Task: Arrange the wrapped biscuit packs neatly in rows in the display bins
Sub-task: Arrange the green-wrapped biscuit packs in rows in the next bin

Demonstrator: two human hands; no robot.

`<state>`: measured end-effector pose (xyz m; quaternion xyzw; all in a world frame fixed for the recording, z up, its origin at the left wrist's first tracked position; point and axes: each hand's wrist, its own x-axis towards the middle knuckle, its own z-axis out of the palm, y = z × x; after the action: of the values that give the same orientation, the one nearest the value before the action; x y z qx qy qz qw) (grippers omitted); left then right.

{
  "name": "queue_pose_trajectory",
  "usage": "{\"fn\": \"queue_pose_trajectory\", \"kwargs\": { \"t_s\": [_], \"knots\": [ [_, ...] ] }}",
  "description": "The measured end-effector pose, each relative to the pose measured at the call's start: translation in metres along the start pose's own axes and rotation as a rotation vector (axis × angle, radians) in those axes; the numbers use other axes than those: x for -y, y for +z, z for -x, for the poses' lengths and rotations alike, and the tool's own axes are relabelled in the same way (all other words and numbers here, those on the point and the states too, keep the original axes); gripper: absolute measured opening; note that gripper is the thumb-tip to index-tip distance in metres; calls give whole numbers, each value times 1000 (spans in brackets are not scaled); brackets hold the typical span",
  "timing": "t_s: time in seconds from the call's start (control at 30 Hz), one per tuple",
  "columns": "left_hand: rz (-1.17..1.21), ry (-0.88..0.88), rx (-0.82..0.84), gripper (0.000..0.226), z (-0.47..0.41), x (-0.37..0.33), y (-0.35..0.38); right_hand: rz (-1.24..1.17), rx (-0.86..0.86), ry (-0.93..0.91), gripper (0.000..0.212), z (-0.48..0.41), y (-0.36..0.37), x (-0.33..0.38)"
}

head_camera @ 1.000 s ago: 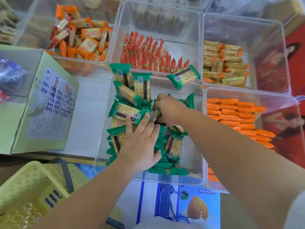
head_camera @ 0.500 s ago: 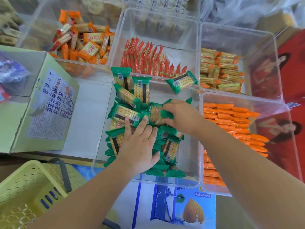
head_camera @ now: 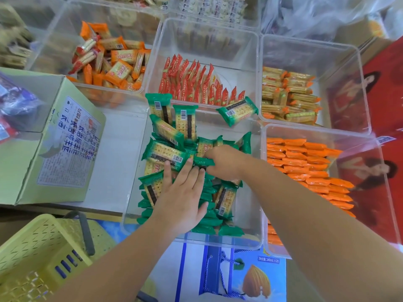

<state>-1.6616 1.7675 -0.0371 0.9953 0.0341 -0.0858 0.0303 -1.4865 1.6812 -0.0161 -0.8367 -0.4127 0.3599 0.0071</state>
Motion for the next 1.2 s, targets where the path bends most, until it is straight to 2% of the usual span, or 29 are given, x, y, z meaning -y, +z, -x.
{"fn": "queue_pose_trajectory", "kwargs": {
  "t_s": [0.13,0.3,0.37,0.43,0.5,0.63,0.77,0.97,1.2],
  "knots": [
    [48,-5,-80,89,-2,-1,0,-89,73,-1,32,-1,-2,-1],
    [-18,-19,27,91,-17,1,2,-64,39,-45,25,1,-2,-5],
    [-23,-22,39,90,-19,2,4,-83,-55,-55,26,1,-8,-8],
    [-14,-22,34,90,-19,3,6,-95,-218,-25,31,-4,-11,-11],
    [-2,-16,22,87,-18,4,7,6,-321,-12,34,-11,-12,-11],
    [35,35,-3,73,-17,4,7,279,-277,2,10,-30,-9,-7],
    [21,47,-12,65,-17,3,7,425,-198,60,19,-44,-6,-7],
    [30,41,-27,63,-16,3,7,435,-147,159,40,-56,14,-9],
    [29,37,-2,64,-15,4,6,249,-186,174,37,-57,16,-12]
  ]
}}
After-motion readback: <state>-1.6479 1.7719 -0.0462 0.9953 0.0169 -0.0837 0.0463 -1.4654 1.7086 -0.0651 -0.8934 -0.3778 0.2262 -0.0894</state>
